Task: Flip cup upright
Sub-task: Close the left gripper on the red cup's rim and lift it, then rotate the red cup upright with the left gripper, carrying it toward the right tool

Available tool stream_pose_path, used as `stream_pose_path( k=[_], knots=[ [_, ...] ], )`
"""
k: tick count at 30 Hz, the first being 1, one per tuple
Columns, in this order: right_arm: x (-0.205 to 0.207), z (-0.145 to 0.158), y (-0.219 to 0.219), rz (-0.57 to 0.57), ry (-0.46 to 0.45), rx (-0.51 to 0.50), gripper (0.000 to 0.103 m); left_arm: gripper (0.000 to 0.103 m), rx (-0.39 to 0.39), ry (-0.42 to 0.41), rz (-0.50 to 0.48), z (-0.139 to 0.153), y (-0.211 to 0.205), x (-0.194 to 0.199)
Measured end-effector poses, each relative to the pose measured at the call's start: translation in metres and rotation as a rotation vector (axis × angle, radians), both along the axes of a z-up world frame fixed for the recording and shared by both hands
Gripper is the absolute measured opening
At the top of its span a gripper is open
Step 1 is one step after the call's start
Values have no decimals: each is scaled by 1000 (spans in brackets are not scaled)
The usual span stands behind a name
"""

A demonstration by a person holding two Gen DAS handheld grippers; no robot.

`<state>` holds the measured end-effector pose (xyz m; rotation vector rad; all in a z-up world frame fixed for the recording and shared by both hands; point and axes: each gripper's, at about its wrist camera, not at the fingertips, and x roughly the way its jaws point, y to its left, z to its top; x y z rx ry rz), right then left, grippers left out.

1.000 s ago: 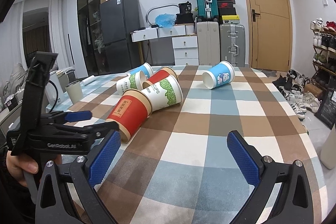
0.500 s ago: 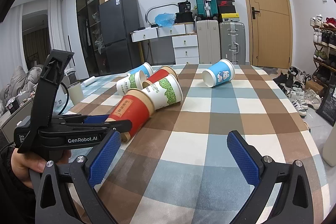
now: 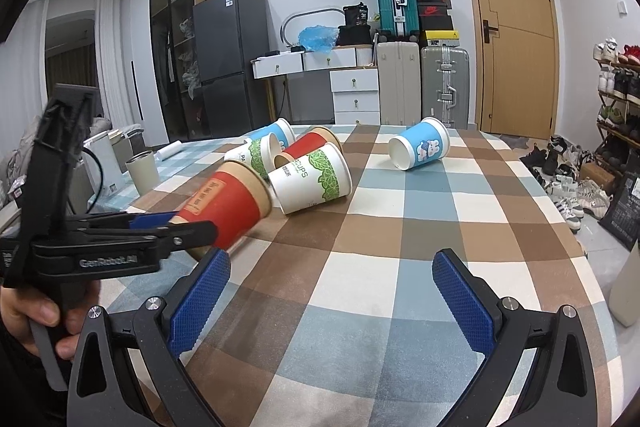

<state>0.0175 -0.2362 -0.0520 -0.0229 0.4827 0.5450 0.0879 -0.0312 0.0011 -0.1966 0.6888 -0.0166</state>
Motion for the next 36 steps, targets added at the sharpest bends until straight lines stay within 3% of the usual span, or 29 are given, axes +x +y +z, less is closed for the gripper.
stream_pose_path(
  k=[18, 36],
  knots=[
    [-18, 1, 17, 72, -6, 4, 103, 52, -15, -44, 36, 10, 3, -86],
    [-21, -2, 14, 74, 12, 2, 103, 52, -24, -3, 10, -5, -24, -108]
  ],
)
